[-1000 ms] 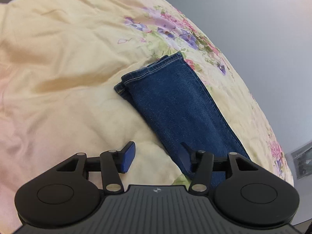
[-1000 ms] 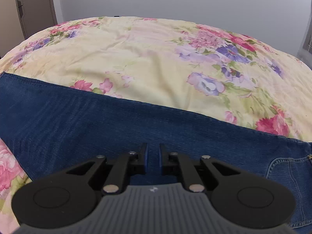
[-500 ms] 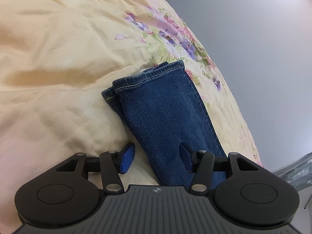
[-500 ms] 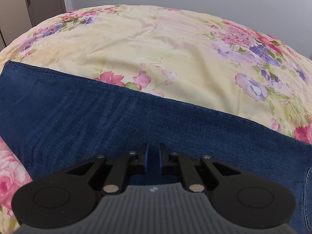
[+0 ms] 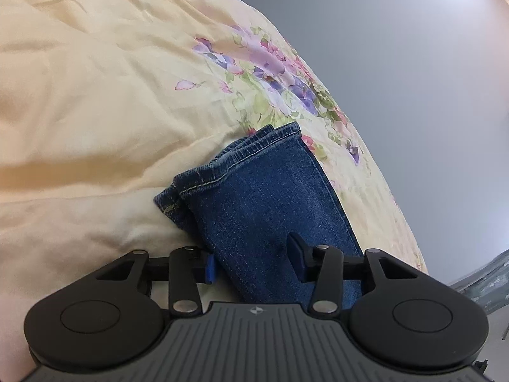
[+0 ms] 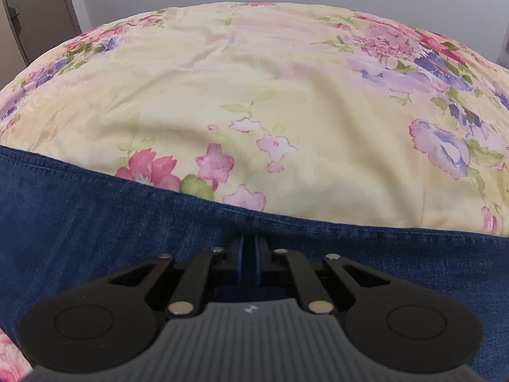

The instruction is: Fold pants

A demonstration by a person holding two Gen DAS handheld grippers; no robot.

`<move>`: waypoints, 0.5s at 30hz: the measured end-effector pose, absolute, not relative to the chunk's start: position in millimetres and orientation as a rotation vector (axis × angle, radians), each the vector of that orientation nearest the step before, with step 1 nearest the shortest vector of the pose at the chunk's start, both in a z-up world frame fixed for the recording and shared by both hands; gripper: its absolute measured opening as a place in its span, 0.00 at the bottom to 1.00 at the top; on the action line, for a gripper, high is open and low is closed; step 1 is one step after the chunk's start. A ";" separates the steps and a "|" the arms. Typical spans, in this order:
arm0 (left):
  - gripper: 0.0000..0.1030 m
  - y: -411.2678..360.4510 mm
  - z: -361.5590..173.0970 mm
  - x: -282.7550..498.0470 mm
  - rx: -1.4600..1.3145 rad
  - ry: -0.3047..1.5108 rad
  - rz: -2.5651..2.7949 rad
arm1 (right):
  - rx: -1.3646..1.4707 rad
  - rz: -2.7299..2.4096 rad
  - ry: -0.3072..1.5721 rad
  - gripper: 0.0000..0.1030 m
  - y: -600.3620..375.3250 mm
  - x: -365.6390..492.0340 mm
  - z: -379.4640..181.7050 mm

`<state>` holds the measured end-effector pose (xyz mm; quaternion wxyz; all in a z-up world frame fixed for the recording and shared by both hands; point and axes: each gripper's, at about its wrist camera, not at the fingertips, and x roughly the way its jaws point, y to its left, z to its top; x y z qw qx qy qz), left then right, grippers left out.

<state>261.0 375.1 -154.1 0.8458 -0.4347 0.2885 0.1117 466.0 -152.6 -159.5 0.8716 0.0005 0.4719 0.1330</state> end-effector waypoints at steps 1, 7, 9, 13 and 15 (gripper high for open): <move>0.45 373.7 -154.7 261.3 -0.910 0.610 0.248 | 0.007 0.273 0.988 0.00 -151.5 469.0 -160.5; 0.36 372.9 -152.7 262.6 -0.900 0.622 0.281 | 0.042 0.252 0.998 0.00 -151.4 476.3 -160.0; 0.34 373.3 -151.7 262.5 -0.897 0.626 0.288 | 0.057 0.254 1.016 0.00 -154.6 471.7 -157.0; 0.25 373.1 -151.1 262.0 -0.896 0.628 0.295 | 0.071 0.285 1.055 0.00 -158.6 442.1 -147.6; 0.24 372.4 -150.3 262.5 -0.888 0.632 0.298 | 0.066 0.311 1.071 0.00 -158.8 419.8 -143.7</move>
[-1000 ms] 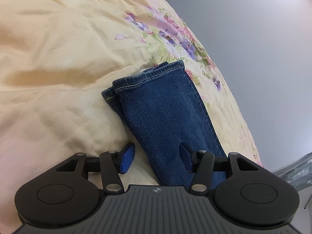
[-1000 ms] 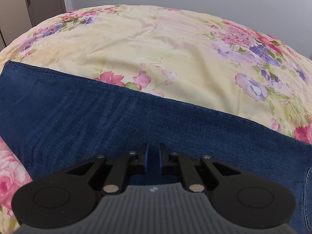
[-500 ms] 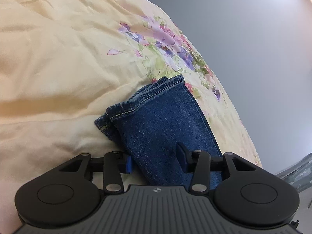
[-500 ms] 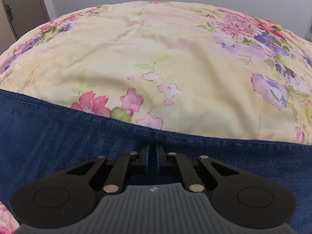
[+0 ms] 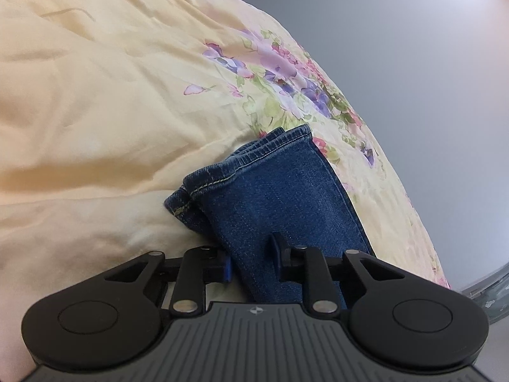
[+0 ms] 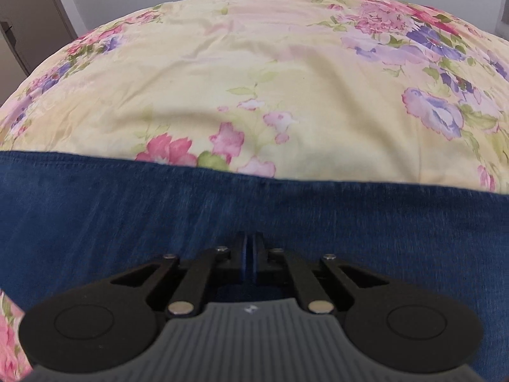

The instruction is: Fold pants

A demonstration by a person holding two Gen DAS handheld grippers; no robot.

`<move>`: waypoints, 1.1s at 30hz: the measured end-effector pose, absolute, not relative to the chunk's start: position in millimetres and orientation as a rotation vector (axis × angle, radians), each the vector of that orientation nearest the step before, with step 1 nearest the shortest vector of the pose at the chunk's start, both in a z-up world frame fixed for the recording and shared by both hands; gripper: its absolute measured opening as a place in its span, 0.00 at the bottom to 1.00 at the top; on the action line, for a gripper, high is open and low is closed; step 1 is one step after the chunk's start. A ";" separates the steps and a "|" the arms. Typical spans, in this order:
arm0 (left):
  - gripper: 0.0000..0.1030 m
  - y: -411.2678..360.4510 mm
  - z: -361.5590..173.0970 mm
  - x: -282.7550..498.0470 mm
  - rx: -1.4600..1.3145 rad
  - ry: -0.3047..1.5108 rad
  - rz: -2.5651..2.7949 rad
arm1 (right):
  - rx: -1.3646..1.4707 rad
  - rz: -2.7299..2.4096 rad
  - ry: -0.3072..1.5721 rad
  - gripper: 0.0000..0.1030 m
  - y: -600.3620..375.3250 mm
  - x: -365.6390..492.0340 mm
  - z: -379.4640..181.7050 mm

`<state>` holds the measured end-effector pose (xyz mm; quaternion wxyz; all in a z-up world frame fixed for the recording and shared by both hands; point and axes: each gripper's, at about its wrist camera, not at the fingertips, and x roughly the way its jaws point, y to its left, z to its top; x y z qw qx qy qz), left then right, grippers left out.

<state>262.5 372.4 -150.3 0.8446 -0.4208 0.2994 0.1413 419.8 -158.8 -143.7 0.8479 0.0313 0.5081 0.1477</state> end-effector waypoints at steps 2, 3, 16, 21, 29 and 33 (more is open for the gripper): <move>0.23 371.3 -149.8 263.6 -0.876 0.636 0.302 | 0.070 0.324 1.089 0.00 -160.1 395.1 -142.4; 0.23 371.3 -149.8 263.3 -0.877 0.635 0.302 | 0.075 0.328 1.095 0.00 -160.8 384.7 -142.0; 0.10 358.3 -123.0 263.3 -0.763 0.603 0.289 | 0.086 0.331 1.139 0.00 -161.2 317.7 -155.3; 0.07 305.5 -70.0 268.0 -0.446 0.552 0.267 | 0.141 0.341 1.167 0.00 -168.7 321.1 -154.6; 0.07 142.2 7.1 274.3 0.093 0.445 0.078 | 0.309 0.350 1.101 0.01 -223.9 317.5 -130.7; 0.07 41.1 7.2 277.2 0.307 0.414 -0.050 | 0.379 0.298 1.040 0.04 -274.6 305.1 -118.5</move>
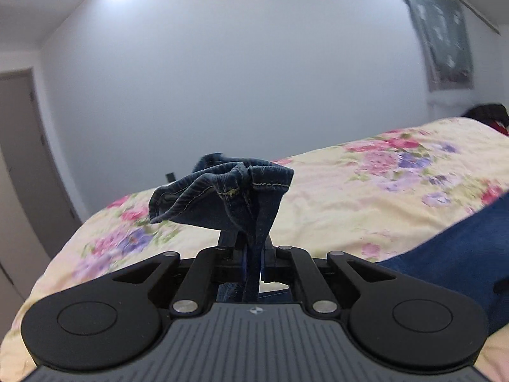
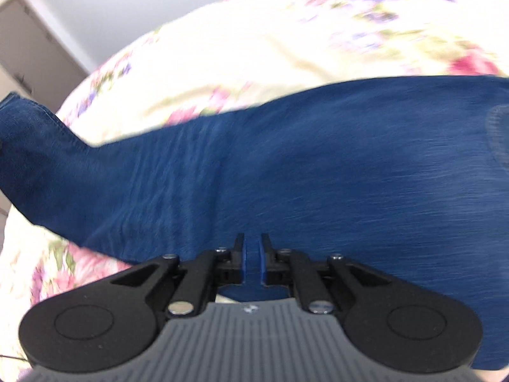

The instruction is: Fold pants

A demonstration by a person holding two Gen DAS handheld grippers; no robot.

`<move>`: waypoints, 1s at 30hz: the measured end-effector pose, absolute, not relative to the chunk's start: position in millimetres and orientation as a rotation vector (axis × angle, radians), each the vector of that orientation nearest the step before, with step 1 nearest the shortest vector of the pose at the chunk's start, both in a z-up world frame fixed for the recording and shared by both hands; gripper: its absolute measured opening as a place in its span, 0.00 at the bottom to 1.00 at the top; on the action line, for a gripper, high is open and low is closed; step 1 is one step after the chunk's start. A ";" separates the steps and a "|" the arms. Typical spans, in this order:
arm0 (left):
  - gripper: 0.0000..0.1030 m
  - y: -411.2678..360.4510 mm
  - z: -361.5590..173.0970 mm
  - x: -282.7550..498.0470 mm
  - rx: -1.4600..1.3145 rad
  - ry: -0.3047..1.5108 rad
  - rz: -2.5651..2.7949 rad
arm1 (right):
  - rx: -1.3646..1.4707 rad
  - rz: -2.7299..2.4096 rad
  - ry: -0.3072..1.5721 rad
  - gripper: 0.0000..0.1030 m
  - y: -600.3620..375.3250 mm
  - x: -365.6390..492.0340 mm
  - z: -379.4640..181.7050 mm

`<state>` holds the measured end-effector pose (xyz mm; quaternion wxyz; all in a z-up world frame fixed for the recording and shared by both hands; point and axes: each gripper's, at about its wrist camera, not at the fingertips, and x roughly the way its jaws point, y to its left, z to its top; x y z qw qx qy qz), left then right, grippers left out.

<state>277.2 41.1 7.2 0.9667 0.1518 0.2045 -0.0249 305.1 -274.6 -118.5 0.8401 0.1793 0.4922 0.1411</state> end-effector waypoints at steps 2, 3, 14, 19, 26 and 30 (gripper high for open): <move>0.07 -6.8 -7.2 276.9 0.389 0.429 -0.119 | 0.405 0.271 1.019 0.04 -298.6 296.2 -118.0; 0.07 -33.7 -21.0 275.5 0.439 0.451 -0.156 | 0.418 0.257 1.013 0.04 -311.3 290.5 -119.7; 0.11 -130.9 -156.7 235.3 0.835 0.625 -0.389 | 0.522 0.299 1.004 0.05 -354.8 233.2 -146.3; 0.20 -129.0 -137.2 239.0 0.785 0.636 -0.444 | 0.547 0.331 0.982 0.17 -348.9 238.8 -148.9; 0.33 -144.7 -143.0 219.6 0.974 0.555 -0.534 | 0.584 0.333 0.974 0.26 -339.1 240.8 -149.9; 0.31 -150.6 -146.7 217.4 1.071 0.532 -0.578 | 0.587 0.321 0.977 0.25 -340.1 240.4 -149.1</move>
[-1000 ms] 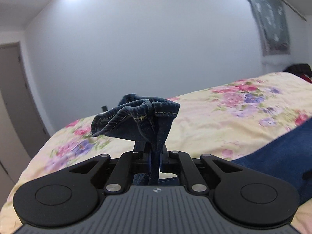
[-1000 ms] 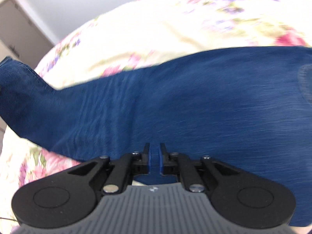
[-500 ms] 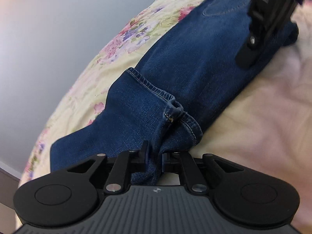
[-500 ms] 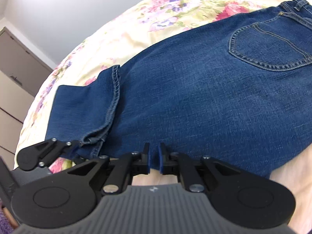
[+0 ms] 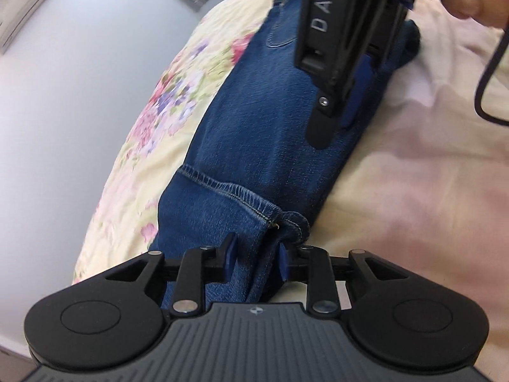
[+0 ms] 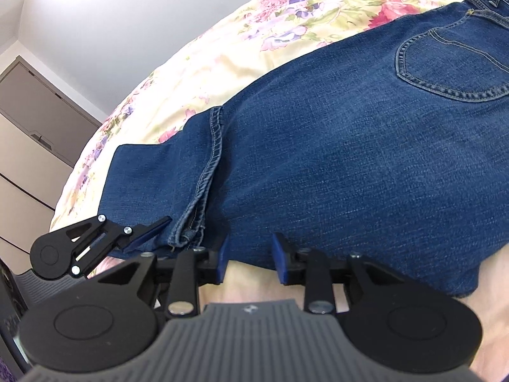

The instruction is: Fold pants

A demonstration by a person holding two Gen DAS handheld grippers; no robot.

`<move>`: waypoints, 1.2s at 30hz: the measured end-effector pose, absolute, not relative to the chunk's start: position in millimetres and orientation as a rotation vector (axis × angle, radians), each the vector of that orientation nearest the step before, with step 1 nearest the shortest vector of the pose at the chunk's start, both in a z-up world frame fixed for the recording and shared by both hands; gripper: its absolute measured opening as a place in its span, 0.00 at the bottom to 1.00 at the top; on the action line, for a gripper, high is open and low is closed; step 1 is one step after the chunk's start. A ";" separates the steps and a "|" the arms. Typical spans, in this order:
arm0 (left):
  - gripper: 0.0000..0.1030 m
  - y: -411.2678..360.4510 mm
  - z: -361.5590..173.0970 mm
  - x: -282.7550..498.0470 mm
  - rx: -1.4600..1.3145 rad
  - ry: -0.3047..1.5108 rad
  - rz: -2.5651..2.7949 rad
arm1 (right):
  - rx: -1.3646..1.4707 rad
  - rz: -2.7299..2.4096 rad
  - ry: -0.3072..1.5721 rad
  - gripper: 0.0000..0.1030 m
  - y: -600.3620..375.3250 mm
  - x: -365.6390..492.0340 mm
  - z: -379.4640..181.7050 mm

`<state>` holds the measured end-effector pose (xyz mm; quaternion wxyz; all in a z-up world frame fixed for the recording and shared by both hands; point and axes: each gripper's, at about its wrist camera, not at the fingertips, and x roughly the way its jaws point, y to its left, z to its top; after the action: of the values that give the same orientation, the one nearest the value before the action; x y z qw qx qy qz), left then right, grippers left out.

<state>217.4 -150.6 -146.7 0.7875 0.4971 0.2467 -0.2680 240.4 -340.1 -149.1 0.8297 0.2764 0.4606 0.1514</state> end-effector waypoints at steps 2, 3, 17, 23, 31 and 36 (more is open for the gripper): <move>0.18 -150.2 -141.7 220.4 1.021 0.577 -0.598 | 0.587 0.312 0.977 0.25 -340.7 240.9 -148.8; 0.13 -148.8 -136.4 224.1 0.974 0.587 -0.599 | 0.589 0.310 0.977 0.25 -340.7 242.4 -149.3; 0.07 -123.0 -125.4 253.2 0.227 0.741 -0.378 | 0.602 0.297 0.971 0.25 -347.0 235.9 -144.3; 0.10 -92.2 -129.1 260.9 0.070 0.825 -0.410 | 0.648 0.323 0.982 0.26 -347.1 227.1 -144.7; 0.33 -108.3 -130.6 241.1 0.332 0.781 -0.540 | 0.869 0.360 1.010 0.33 -335.6 240.3 -154.3; 0.33 -107.9 -134.7 239.6 0.332 0.776 -0.549 | 1.020 0.359 1.053 0.38 -327.1 248.7 -169.2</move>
<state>239.6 -107.9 -134.7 0.8760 0.1591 0.3717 -0.2630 248.7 -327.1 -169.2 0.7285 0.4629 0.4780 0.1629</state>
